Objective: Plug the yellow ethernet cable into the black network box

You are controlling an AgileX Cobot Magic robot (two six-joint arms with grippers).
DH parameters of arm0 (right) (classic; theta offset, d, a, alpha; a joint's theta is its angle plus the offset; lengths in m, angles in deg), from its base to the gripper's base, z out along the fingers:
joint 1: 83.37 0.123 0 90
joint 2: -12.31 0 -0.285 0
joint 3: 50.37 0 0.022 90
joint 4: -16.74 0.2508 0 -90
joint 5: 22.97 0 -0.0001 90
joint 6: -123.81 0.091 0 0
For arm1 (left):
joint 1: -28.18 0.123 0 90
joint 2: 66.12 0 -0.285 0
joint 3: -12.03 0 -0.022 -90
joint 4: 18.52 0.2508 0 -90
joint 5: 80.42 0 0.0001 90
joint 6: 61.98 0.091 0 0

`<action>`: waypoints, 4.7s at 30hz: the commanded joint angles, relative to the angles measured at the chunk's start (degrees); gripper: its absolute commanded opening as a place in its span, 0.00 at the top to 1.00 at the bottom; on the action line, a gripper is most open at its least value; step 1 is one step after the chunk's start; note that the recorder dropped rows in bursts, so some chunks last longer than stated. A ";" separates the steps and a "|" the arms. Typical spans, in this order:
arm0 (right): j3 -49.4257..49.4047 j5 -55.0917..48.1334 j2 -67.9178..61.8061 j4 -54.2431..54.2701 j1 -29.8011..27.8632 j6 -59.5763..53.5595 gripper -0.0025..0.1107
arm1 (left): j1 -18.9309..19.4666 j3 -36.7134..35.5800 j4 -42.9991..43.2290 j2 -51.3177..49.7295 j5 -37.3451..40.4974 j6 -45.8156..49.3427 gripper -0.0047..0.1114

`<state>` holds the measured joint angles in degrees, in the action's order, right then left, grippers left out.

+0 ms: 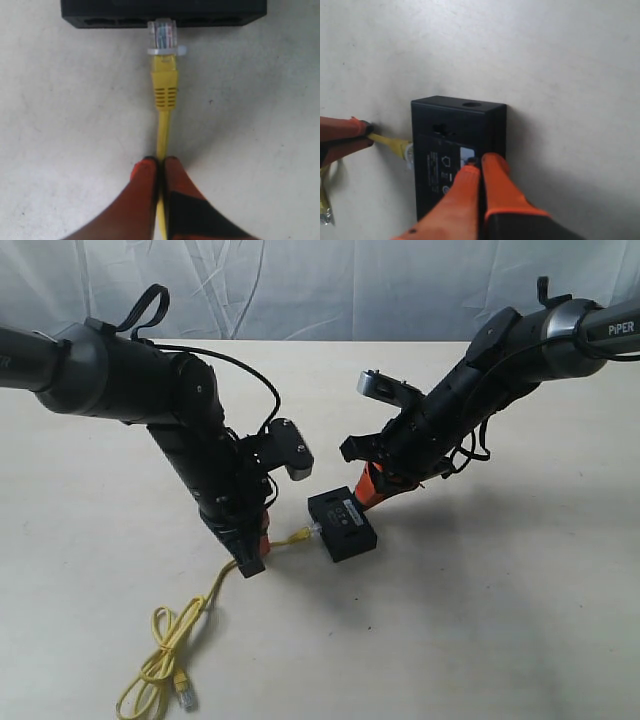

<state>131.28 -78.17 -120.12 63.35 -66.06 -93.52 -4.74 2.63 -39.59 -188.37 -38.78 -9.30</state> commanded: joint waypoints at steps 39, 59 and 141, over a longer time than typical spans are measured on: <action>0.28 0.33 0.10 0.27 -0.03 -0.20 0.99 | -1.82 0.28 1.57 1.21 -0.33 1.13 0.96; 0.28 2.07 0.10 -0.01 -0.03 12.73 0.99 | -1.46 0.28 3.30 0.42 -1.33 -3.30 0.96; 0.28 4.54 1.08 -9.08 5.08 7.90 0.99 | -1.46 0.76 3.12 0.53 -2.85 0.12 0.96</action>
<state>131.28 -73.27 -119.19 53.32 -61.33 -84.98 -6.01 2.99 -35.46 -187.95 -40.68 -9.24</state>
